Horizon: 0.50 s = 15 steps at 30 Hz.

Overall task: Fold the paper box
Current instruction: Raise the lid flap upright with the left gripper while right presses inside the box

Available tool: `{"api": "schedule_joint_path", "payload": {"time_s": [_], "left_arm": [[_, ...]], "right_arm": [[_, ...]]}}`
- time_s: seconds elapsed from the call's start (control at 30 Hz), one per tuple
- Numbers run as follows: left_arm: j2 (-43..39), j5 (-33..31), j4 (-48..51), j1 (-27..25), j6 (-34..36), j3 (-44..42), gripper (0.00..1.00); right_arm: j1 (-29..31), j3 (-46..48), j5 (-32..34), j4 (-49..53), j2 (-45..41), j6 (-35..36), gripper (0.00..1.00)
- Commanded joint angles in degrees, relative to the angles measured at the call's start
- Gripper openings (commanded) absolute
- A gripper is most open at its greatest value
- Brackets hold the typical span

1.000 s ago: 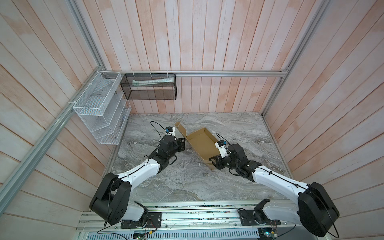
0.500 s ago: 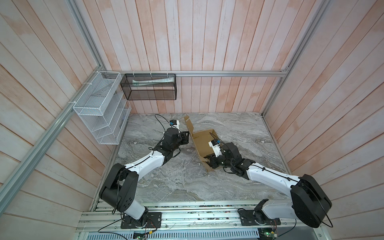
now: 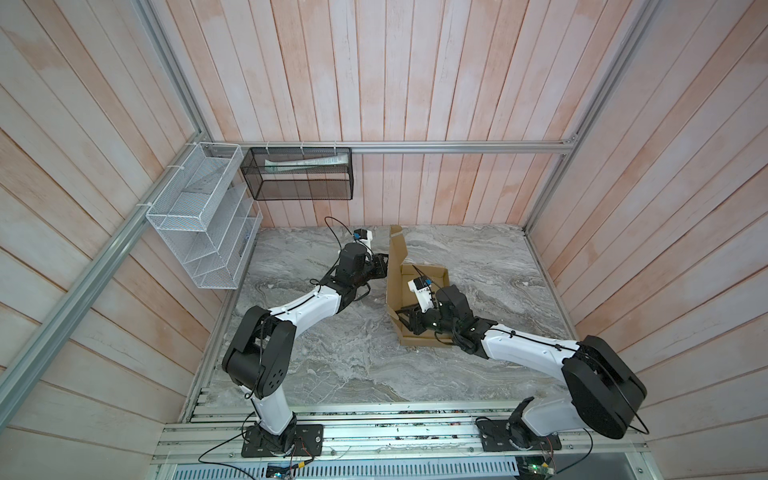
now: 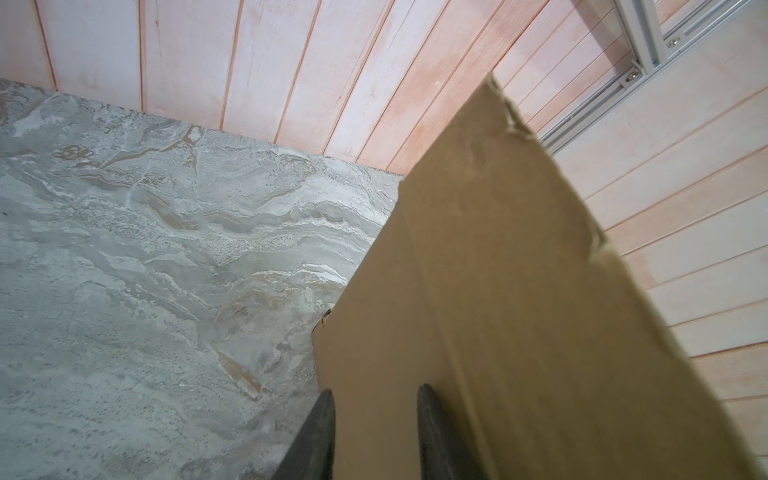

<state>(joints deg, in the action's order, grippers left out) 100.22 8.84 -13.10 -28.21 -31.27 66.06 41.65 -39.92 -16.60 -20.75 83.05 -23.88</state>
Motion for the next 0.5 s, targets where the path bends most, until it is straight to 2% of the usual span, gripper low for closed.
{"api": "schedule_joint_path", "payload": {"time_s": [0.0,0.23,0.47], "left_arm": [[0.6,2.2,0.8,0.2,1.2,1.2,0.36],[-6.3,-0.7,0.6,0.6,2.2,-6.4,0.36],[-14.3,-2.1,0.4,0.7,1.8,-14.3,0.36]], "right_arm": [[0.4,-1.9,2.2,-4.4,0.9,-1.4,0.34],[0.1,0.7,5.8,-5.3,-1.9,-2.1,0.34],[-0.3,2.0,6.6,-3.4,-4.6,-1.7,0.34]]}}
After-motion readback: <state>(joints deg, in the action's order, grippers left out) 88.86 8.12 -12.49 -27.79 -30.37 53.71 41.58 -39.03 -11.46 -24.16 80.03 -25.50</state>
